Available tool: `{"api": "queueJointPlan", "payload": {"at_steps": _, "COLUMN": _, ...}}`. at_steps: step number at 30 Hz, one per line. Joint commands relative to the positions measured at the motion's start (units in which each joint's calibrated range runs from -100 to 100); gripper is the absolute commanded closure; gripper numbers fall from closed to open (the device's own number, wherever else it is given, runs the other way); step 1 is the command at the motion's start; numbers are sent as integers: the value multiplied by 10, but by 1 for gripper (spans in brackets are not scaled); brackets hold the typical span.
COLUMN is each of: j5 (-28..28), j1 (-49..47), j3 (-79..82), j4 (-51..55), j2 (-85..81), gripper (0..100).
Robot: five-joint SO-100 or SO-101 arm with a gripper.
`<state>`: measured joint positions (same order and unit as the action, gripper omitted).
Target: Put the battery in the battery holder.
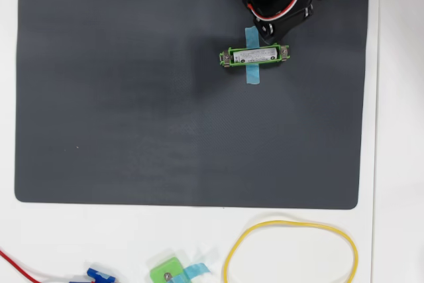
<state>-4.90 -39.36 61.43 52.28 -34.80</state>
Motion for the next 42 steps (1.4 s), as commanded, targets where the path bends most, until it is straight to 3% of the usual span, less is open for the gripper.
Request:
{"api": "queueJointPlan", "payload": {"at_steps": 1, "j5": 5, "j1": -4, "j3": 23, "j4": -4, "j2": -40, "gripper": 100}}
{"api": "queueJointPlan", "payload": {"at_steps": 9, "j5": 5, "j1": -4, "j3": 36, "j4": -71, "j2": -50, "gripper": 100}}
{"api": "queueJointPlan", "payload": {"at_steps": 42, "j5": 19, "j1": 22, "j3": 27, "j4": -108, "j2": 20, "gripper": 100}}
